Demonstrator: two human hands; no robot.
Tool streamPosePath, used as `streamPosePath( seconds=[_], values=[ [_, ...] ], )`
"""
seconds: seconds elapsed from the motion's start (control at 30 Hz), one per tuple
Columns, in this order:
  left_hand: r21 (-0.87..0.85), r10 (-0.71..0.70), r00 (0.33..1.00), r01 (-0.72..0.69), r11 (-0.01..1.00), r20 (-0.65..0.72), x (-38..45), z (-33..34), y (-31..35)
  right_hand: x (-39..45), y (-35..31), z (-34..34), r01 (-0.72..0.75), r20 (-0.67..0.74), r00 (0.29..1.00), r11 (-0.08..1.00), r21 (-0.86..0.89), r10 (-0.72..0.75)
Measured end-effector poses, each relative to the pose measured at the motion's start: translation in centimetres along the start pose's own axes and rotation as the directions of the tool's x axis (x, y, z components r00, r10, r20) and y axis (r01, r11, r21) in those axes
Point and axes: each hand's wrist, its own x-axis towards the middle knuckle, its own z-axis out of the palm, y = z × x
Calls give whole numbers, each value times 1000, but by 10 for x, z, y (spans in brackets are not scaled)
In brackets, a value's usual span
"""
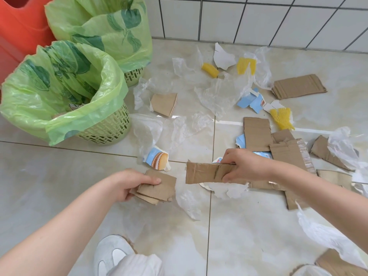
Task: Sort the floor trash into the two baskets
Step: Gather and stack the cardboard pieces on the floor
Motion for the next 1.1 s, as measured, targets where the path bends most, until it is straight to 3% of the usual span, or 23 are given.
streamPosePath(
  seconds=[0.1, 0.27, 0.37, 0.47, 0.6, 0.8, 0.93, 1.1],
  values=[
    [-104, -86, 987, 101, 989, 138, -17, -6, -1, -1, -3, -3, -21, -9, 1000, 996, 83, 22],
    [-127, 199, 967, -179, 975, 158, -51, -12, 5, -5, -20, -15, -26, -54, 997, 931, 365, 49],
    [-165, 329, 939, -311, 936, 98, -66, -15, 13, -2, -35, -23, -8, -122, 989, 866, 499, 79],
    [-154, 439, 897, -443, 883, -56, -75, -19, 21, 3, -51, -30, 42, -184, 980, 838, 544, 70],
    [-76, 597, 744, -643, 762, -301, -96, -28, 32, 11, -81, -47, 123, -228, 973, 808, 577, 15],
    [110, 727, 469, -799, 591, -501, -130, -57, 42, 35, -133, -83, 246, -374, 927, 792, 559, -25],
    [155, 683, 288, -847, 509, -671, -140, -88, 50, 51, -175, -104, 377, -462, 876, 793, 478, -137],
    [251, 547, 117, -796, 551, -829, -134, -133, 60, 76, -229, -117, 448, -473, 858, 743, 498, -199]
  ],
)
